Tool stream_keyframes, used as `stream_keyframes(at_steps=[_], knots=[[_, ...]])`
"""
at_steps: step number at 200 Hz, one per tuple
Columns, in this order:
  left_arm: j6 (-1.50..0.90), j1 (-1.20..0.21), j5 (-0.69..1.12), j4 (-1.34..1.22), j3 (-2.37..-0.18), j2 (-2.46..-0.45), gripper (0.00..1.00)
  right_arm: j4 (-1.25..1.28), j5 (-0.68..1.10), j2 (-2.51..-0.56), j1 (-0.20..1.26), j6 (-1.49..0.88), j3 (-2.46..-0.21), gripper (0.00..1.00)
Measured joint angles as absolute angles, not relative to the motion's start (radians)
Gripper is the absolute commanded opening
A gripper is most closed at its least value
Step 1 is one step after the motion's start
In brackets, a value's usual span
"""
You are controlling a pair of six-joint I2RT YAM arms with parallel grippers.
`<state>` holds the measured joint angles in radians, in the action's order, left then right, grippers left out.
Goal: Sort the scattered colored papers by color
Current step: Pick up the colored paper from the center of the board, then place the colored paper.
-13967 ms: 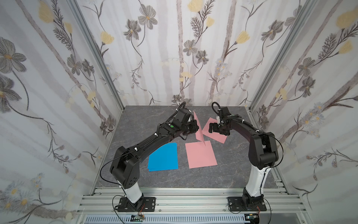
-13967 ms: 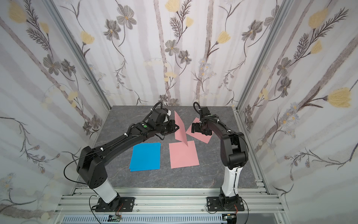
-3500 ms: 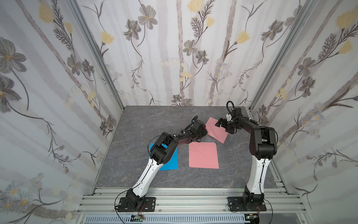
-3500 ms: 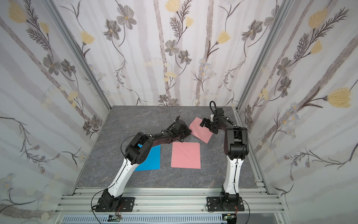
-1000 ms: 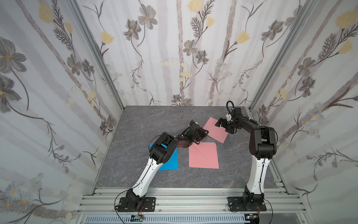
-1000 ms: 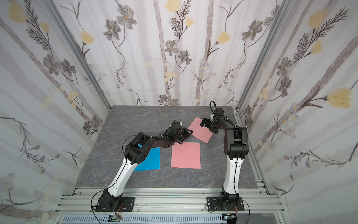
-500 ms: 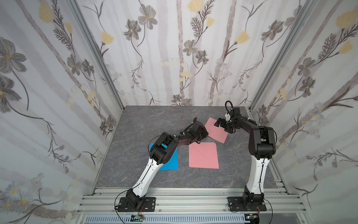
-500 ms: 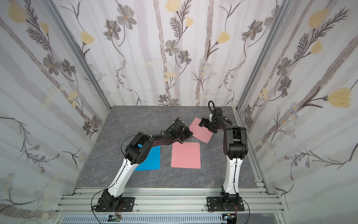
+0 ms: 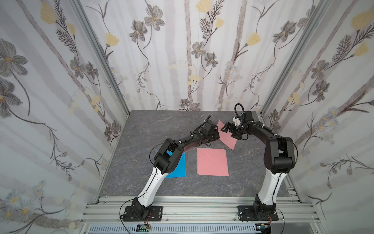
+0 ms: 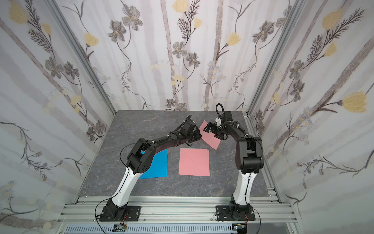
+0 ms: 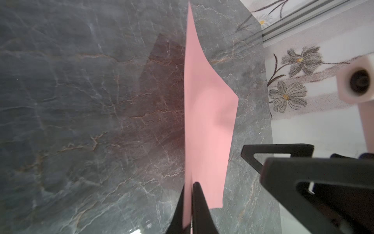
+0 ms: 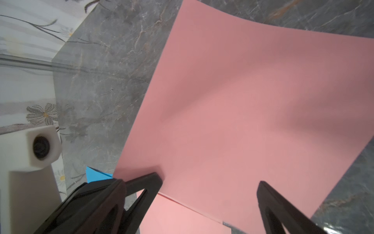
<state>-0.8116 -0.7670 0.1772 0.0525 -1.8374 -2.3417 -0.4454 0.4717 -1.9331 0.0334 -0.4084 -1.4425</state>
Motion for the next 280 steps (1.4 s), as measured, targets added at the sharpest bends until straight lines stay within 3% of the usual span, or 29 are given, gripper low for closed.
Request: stream_keyframes(at_steps=[68, 137, 231, 249, 280], knots=[[-0.787, -0.83, 0.103, 0.086, -1.541, -2.048, 0.0, -0.455, 0.471, -1.655, 0.076, -0.407, -1.18, 1.0], [-0.863, -0.938, -0.043, 0.041, -1.139, -1.776, 0.0, -0.453, 0.463, -1.523, 0.097, -0.406, -1.078, 1.0], [-0.92, -1.069, -0.229, 0.038, -1.094, -1.718, 0.0, -0.446, 0.469, -1.465, 0.121, -0.395, -0.994, 1.0], [-0.904, -1.065, -0.258, 0.061, -1.12, -1.72, 0.24, -0.437, 0.469, -1.469, 0.122, -0.393, -0.985, 1.0], [-0.859, -1.009, -0.256, 0.078, -1.156, -1.755, 0.34, -0.376, 0.471, -1.552, 0.132, -0.42, -0.991, 1.0]])
